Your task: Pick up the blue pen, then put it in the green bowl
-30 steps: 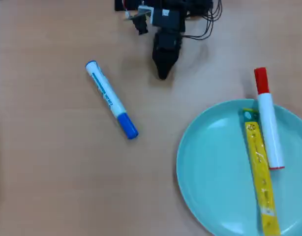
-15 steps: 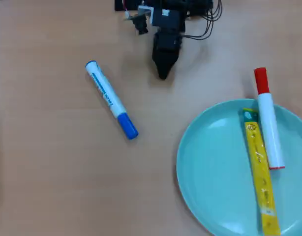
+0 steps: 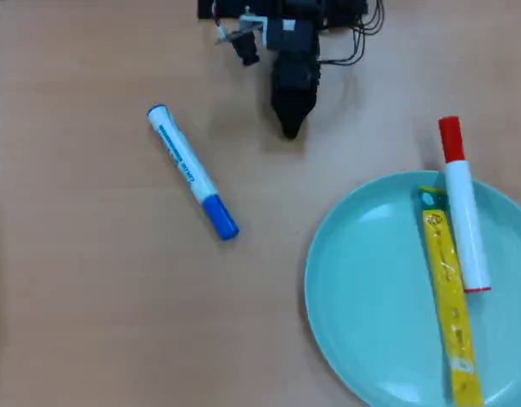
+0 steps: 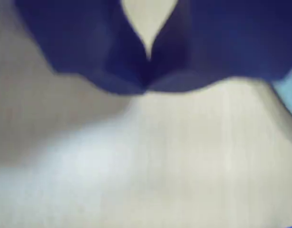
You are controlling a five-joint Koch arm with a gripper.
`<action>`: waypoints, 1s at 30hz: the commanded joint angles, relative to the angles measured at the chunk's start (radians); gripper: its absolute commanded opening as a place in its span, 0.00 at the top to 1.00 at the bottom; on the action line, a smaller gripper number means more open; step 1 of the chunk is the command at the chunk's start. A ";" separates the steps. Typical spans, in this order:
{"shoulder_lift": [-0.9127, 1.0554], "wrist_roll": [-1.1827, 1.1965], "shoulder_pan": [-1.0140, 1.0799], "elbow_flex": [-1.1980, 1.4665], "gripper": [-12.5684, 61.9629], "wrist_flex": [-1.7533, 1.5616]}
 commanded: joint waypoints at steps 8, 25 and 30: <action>0.091 -0.184 -0.114 -0.334 0.93 0.549; 0.071 0.259 -0.156 -0.946 0.93 1.057; 0.071 0.561 -0.054 -1.002 0.92 1.052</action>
